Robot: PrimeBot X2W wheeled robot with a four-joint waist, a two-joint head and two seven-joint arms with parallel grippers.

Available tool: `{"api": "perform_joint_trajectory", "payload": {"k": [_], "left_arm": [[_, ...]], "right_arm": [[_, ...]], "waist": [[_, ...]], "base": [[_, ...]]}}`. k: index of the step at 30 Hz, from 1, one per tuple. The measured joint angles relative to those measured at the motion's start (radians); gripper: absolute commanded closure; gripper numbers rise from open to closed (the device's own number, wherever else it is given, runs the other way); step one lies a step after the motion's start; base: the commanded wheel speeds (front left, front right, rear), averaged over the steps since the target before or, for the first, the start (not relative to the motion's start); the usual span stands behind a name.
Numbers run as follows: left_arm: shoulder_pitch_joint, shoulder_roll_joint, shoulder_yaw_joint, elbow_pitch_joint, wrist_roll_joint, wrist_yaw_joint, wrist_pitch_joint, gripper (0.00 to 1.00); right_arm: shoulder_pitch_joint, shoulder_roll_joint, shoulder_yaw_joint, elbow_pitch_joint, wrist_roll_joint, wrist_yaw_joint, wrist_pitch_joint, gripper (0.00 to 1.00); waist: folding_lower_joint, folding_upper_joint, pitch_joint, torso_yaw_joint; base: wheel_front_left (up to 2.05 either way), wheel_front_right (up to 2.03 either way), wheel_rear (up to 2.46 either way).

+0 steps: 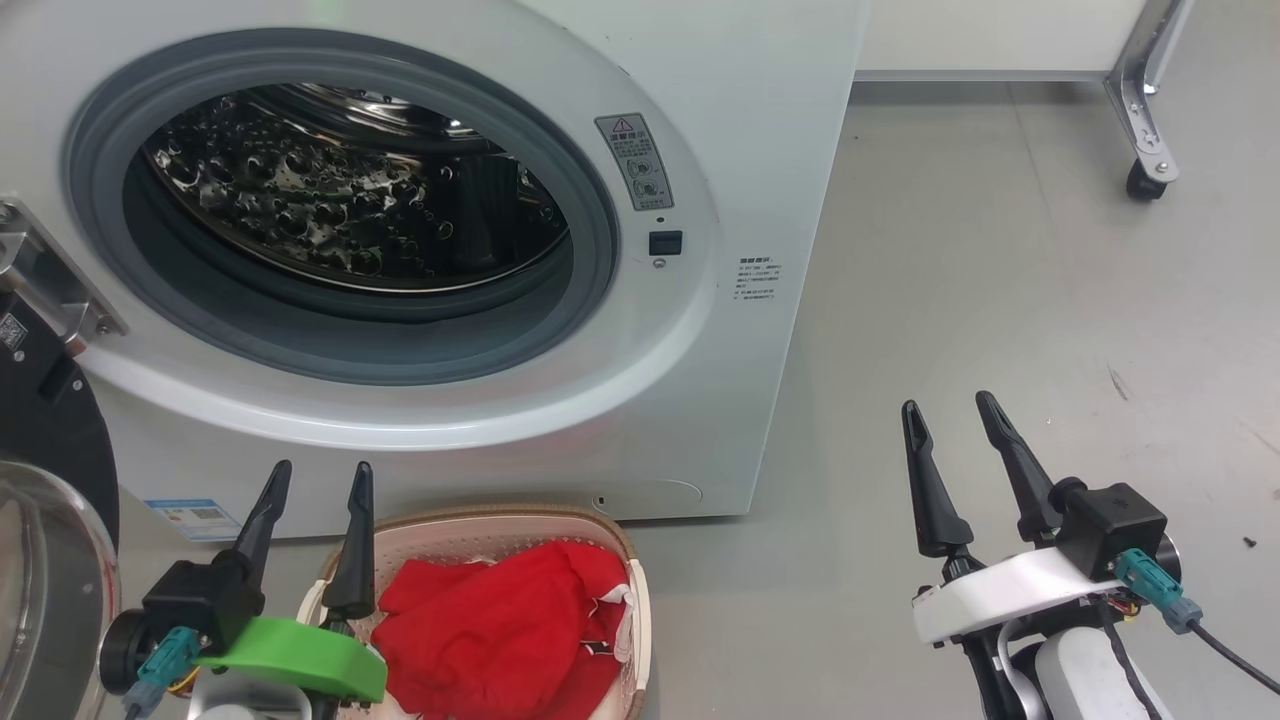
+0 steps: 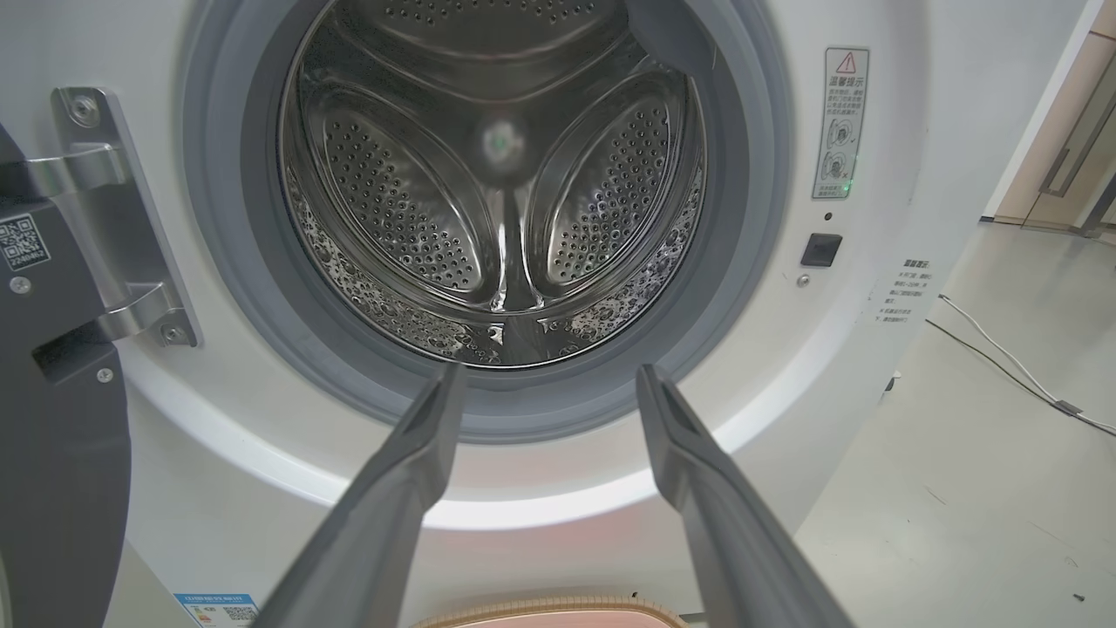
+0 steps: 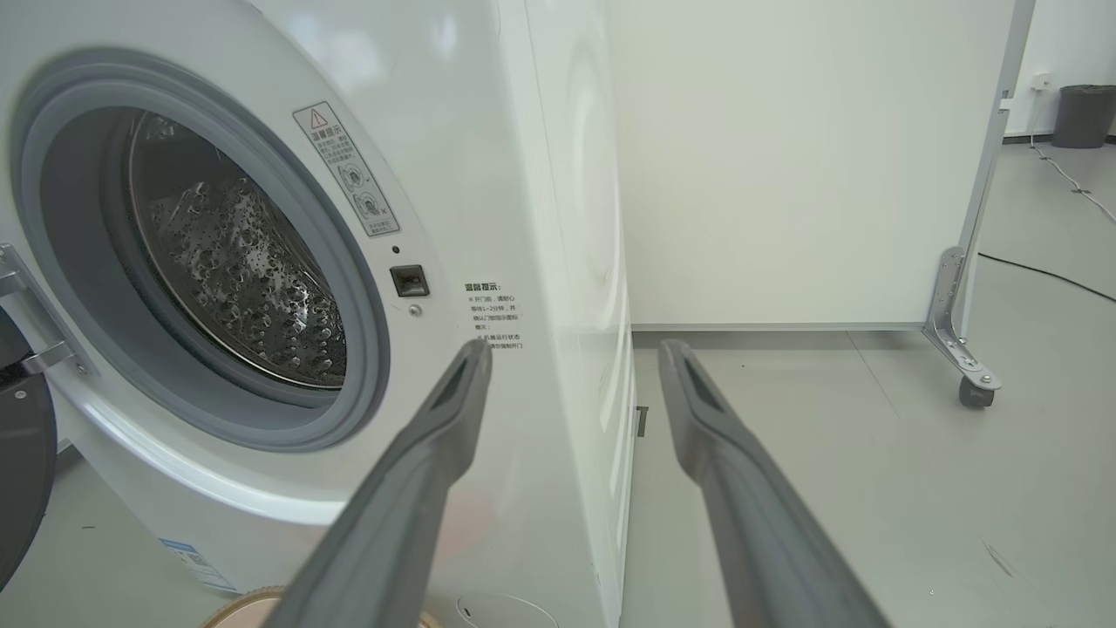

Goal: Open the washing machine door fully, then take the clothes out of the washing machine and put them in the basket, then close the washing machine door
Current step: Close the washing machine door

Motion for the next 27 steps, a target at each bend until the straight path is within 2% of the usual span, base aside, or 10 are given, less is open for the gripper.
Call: {"api": "perform_joint_trajectory", "payload": {"k": [27], "left_arm": [[0.002,-0.003,0.005,-0.007,0.005,0.000,0.000,0.00]], "right_arm": [[0.000,0.000,0.002,-0.003,0.001,-0.001,0.000,0.00]], "waist": [[0.0000,0.0000,-0.003,-0.002]], "base": [[0.00,0.00,0.00]]}}
